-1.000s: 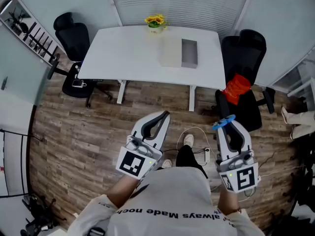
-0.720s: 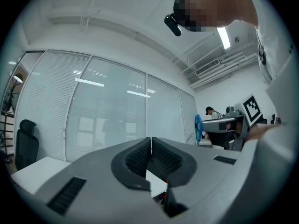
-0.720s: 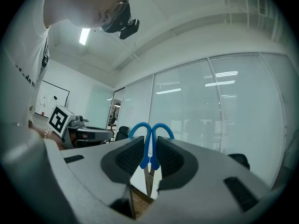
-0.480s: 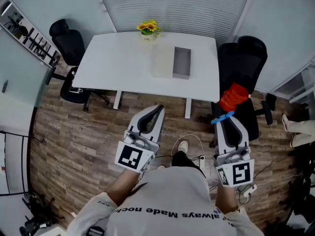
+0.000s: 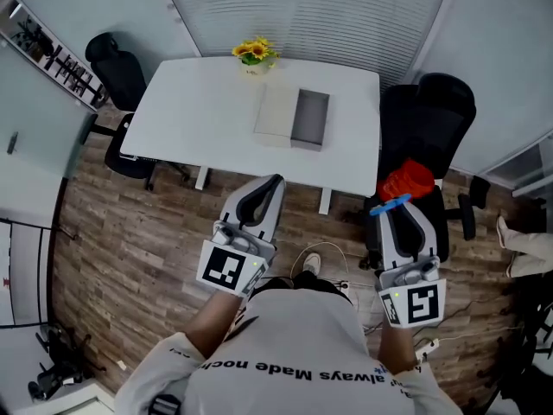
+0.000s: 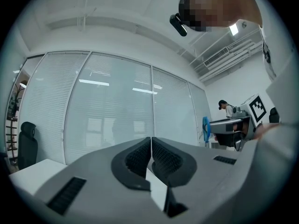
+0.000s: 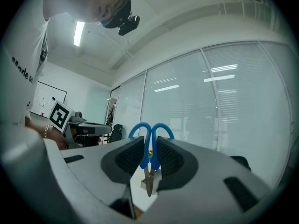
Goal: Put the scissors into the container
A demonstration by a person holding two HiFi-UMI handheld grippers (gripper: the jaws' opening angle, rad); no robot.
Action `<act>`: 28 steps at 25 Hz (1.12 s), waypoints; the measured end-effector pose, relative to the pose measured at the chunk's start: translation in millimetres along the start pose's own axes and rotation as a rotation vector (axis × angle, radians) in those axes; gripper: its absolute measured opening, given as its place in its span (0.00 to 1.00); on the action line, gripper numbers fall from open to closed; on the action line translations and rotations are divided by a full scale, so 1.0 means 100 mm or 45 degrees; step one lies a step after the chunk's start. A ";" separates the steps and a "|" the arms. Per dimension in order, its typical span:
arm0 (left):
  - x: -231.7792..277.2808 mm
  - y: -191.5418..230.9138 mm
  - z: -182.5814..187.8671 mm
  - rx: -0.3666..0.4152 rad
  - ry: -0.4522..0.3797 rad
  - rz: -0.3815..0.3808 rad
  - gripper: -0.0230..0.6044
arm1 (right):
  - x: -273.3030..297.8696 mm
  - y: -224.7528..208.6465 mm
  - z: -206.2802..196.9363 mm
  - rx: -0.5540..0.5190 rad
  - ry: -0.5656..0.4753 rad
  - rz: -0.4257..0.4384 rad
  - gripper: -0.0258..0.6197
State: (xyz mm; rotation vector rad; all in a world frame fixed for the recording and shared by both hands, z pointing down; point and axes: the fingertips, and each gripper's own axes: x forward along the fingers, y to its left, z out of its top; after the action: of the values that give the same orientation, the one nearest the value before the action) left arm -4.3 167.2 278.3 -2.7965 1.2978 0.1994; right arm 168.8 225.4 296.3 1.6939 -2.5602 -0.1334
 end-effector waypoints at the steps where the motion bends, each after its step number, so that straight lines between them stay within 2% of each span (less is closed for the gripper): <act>1: 0.05 -0.01 -0.01 -0.002 0.000 0.005 0.08 | 0.01 -0.06 -0.01 -0.001 0.002 0.003 0.19; 8: 0.28 -0.05 -0.07 -0.003 0.012 0.018 0.08 | 0.09 -0.36 -0.07 0.002 0.001 0.005 0.19; 15: 0.37 0.03 -0.10 0.003 0.013 0.037 0.08 | 0.22 -0.43 -0.10 -0.001 0.003 0.034 0.19; 28: 0.82 0.47 -0.19 -0.003 0.005 0.024 0.08 | 0.88 -0.55 -0.10 -0.015 0.001 0.052 0.19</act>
State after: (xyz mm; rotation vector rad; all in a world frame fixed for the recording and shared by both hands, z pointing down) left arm 14.5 73.0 285.8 -2.7890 1.3256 0.1967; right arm 186.1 122.6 301.0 1.6359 -2.5865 -0.1454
